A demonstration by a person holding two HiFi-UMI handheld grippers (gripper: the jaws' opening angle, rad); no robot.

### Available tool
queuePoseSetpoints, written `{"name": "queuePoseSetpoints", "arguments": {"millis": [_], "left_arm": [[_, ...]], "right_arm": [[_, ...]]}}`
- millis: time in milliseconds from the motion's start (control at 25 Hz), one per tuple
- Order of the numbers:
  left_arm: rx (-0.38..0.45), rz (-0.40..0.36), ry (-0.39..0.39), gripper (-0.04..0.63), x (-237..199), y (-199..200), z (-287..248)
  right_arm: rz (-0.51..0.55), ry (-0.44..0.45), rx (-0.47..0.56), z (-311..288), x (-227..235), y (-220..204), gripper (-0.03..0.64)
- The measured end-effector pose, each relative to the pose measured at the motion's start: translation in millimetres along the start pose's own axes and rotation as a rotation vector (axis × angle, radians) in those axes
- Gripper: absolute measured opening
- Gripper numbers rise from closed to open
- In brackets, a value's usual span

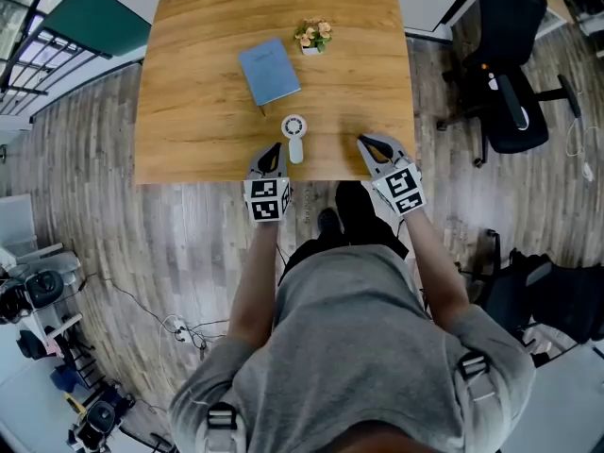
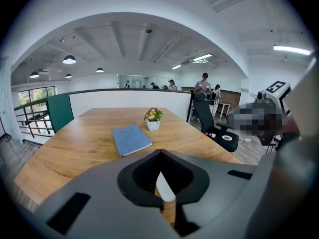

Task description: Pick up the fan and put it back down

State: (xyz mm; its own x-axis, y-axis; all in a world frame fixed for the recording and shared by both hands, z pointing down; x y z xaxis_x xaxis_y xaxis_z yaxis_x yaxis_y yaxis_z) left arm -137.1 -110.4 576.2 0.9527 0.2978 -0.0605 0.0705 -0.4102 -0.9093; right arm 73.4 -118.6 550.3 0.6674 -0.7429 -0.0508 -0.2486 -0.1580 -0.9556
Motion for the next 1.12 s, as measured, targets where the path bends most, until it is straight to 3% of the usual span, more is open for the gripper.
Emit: {"name": "queuePoseSetpoints", "arguments": {"millis": [200,1120], "left_arm": [[0.044,0.014,0.003,0.018,1.7,3.9,18.3],[0.101,0.018,-0.019,0.018,14.6,-3.4,79.2]], "right_arm": [[0.023,-0.011,-0.013,10.5,-3.7,-1.1,0.008],[0.053,-0.070,-0.013,51.5,-35.7,5.4,0.008]]}}
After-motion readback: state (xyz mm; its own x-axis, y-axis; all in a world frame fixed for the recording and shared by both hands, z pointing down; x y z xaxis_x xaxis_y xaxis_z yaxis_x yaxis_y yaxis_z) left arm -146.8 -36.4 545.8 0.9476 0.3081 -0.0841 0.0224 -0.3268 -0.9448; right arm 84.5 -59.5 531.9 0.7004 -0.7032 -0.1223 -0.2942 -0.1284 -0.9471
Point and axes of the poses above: the fingertips, and each gripper's own axes: z backward along the fingers, x to its right, y out of its top, the point moved 2 cm from there along z, backward along the fingers, and after that the axes turned 9 degrees about x, right-handed, at the moved point
